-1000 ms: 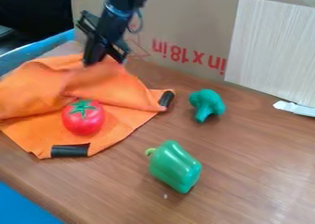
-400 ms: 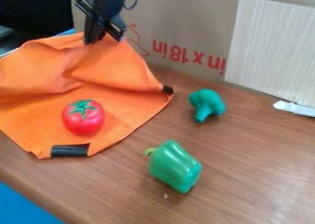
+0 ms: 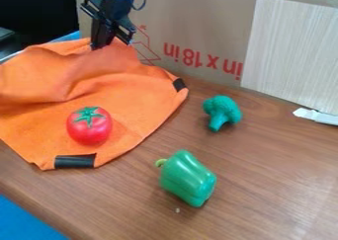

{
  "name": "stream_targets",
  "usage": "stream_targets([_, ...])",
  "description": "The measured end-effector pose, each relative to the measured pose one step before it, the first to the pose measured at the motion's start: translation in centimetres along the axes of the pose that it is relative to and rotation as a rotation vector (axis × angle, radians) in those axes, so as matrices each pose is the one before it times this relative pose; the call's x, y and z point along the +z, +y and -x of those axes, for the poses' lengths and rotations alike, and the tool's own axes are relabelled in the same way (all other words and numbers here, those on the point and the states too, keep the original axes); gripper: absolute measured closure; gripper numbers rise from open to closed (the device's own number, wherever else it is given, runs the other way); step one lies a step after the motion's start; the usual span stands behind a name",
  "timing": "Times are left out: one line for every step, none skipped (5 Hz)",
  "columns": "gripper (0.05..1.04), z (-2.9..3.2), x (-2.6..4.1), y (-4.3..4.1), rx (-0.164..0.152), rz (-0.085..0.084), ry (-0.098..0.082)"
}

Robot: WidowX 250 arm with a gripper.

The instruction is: Unfold the cloth from bottom right to top left

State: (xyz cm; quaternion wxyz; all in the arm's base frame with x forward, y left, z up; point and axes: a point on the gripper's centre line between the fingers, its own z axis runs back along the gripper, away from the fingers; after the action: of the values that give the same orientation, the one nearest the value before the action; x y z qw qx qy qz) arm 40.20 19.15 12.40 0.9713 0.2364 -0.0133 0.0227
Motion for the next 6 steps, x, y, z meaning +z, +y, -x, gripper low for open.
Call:
stream_targets([1.029,-0.591,0.355,0.066,0.0045,0.0102,-0.0099])
stream_targets([1.029,-1.215,-0.202,0.164,0.0133,0.0166,0.007])
stream_targets([1.006,-0.861,-0.723,1.148,0.009,0.0064,0.0249])
stream_targets([0.863,-0.323,-0.334,1.015,-0.0675,-0.0043,0.0117])
stream_targets([0.609,-0.01,0.045,-0.3,-0.0278,0.0247,-0.0027])
stream_targets([0.307,0.334,-0.568,-0.096,-0.0107,0.1005,-0.0203])
